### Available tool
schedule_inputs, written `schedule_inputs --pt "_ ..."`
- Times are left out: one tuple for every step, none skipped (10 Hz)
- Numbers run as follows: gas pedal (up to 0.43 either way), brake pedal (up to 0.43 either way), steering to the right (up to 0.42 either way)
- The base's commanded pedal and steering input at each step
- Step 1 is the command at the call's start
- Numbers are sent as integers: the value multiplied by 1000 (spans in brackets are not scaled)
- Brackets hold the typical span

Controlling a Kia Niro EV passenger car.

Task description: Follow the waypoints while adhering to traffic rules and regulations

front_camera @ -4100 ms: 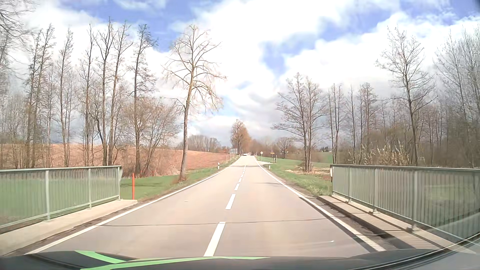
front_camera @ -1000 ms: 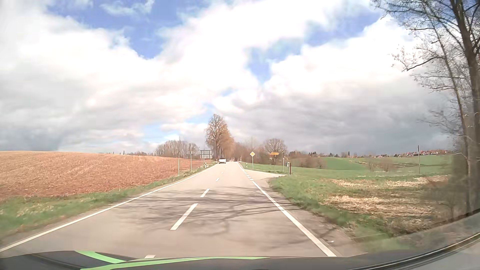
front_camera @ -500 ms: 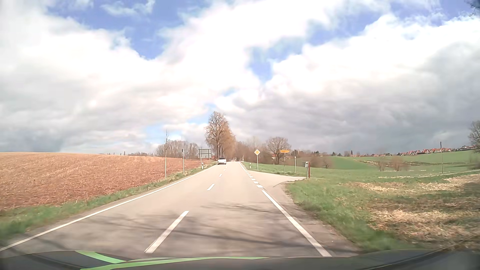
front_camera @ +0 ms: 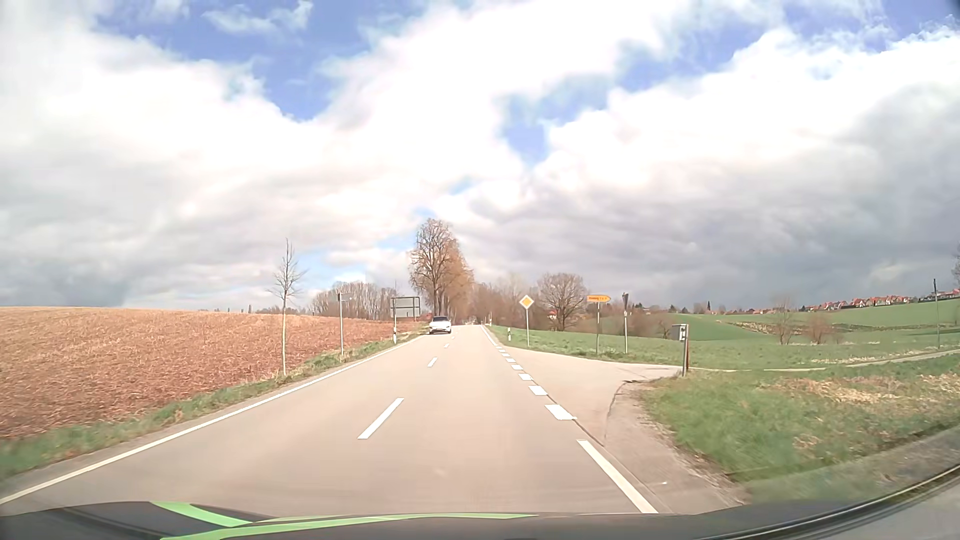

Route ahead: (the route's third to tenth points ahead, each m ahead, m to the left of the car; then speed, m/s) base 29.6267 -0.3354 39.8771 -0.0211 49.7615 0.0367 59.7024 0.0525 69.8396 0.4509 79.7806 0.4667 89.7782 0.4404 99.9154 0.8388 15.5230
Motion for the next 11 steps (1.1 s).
schedule_inputs --pt "319 0 -7" --pt "319 0 -7" --pt "319 0 -5" --pt "319 0 -2" --pt "331 0 -2" --pt "331 0 -2" --pt "339 0 -3" --pt "339 0 -3" --pt "339 0 -3" --pt "339 0 -3" --pt "339 0 -3"
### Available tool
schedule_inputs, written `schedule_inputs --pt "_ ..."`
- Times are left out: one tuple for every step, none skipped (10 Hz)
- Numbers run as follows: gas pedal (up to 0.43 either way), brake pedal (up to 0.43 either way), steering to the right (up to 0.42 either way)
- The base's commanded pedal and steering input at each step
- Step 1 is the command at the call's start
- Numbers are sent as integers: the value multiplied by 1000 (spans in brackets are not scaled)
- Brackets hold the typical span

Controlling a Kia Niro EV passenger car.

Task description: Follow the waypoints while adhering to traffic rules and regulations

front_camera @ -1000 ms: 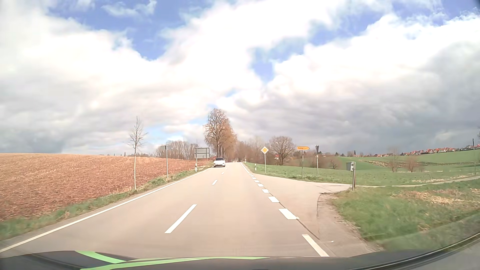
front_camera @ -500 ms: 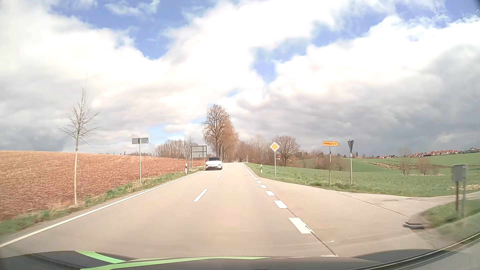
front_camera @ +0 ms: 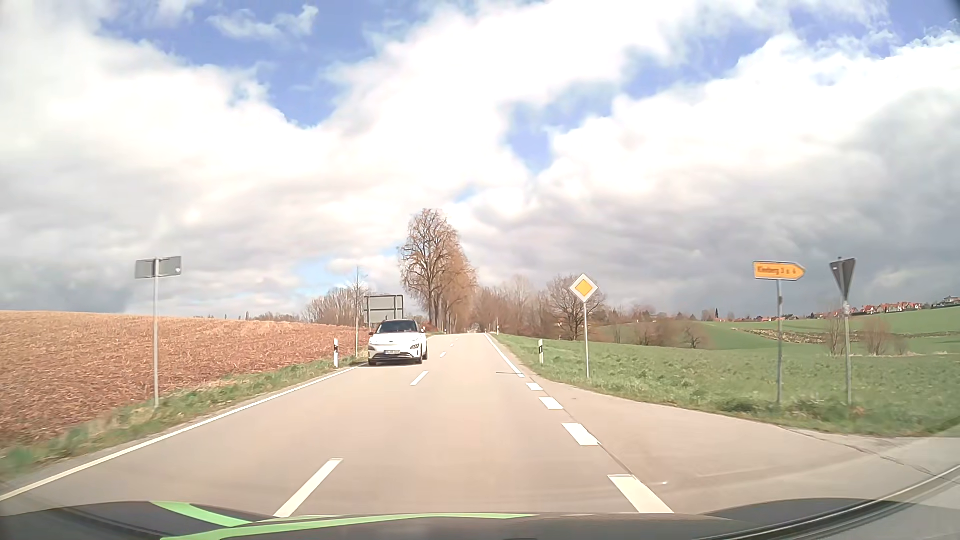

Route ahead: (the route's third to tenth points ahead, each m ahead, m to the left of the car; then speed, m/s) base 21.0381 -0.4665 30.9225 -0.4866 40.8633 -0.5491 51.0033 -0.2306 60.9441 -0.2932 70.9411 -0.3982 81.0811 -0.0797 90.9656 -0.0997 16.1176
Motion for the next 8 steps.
schedule_inputs --pt "339 0 -3" --pt "339 0 -3" --pt "350 0 -3" --pt "350 0 -3" --pt "350 0 -4" --pt "350 0 -4" --pt "350 0 -4" --pt "350 0 -4"
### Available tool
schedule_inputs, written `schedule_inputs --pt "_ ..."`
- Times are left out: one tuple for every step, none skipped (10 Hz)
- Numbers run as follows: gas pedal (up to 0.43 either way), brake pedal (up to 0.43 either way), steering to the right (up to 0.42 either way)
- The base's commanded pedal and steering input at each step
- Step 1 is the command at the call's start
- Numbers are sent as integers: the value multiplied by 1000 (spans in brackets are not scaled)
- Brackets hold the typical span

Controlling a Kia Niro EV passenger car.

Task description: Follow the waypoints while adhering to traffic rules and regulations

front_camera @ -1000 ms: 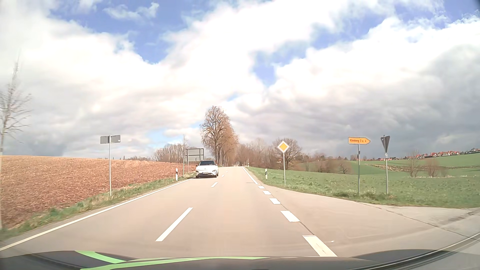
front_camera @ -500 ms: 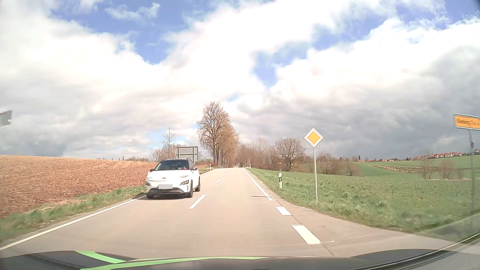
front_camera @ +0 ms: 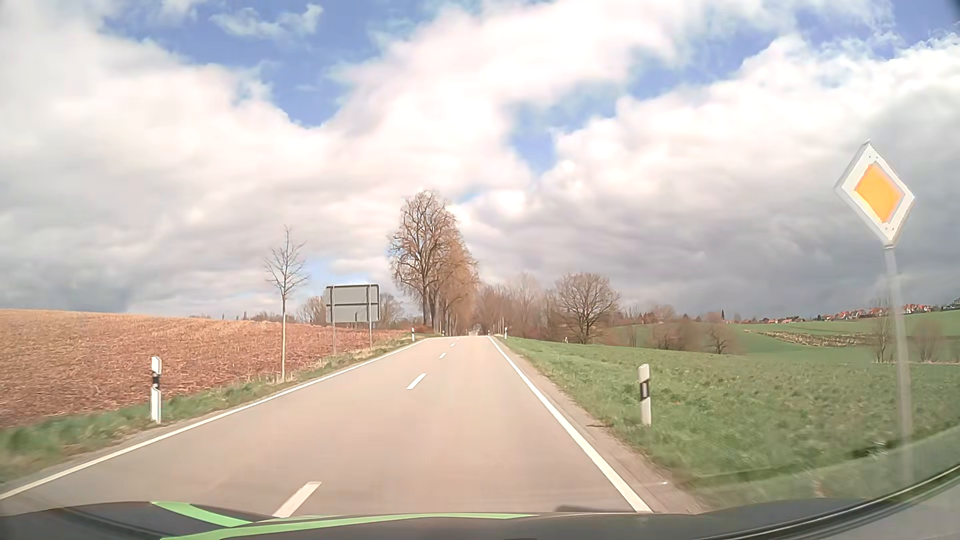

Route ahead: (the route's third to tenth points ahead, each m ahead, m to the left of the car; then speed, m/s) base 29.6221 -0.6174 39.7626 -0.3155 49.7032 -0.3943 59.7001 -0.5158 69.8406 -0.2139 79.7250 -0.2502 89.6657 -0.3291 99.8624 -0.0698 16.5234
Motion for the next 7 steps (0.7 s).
schedule_inputs --pt "350 0 -4" --pt "350 0 -4" --pt "350 0 -4" --pt "350 0 -4" --pt "350 0 -4" --pt "350 0 -4" --pt "350 0 -4"
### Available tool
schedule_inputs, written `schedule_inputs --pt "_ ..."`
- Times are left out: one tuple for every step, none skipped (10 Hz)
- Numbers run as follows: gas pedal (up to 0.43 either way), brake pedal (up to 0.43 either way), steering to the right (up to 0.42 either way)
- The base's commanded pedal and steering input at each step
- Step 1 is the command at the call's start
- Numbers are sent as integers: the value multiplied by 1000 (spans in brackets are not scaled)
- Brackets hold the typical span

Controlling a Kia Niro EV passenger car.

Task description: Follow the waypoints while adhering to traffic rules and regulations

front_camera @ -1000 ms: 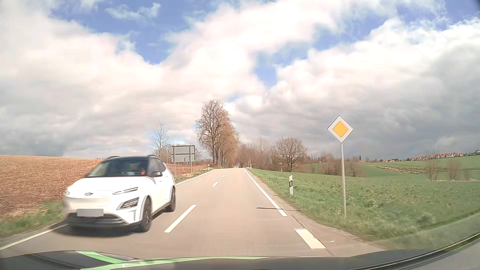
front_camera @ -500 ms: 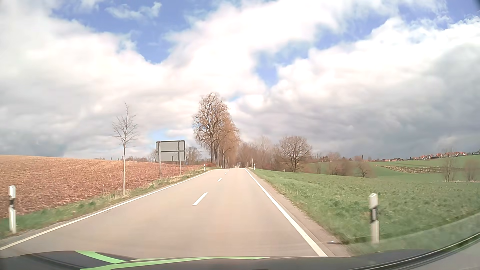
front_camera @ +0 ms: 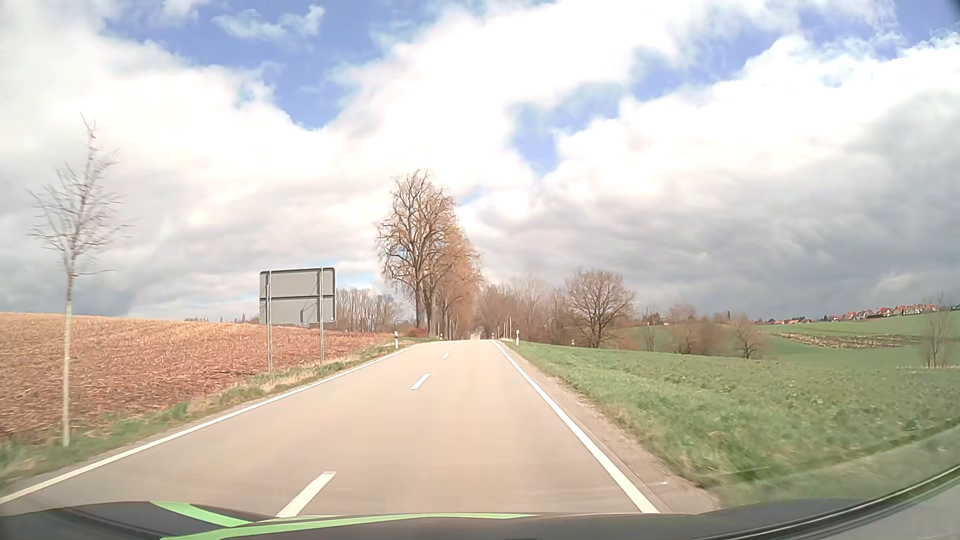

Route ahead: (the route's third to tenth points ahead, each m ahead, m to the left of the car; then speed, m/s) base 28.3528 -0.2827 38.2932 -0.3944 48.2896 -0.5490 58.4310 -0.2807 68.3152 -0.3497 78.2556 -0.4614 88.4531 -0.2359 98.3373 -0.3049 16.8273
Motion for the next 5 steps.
schedule_inputs --pt "350 0 -4" --pt "350 0 -4" --pt "350 0 -4" --pt "350 0 -2" --pt "350 0 -1"
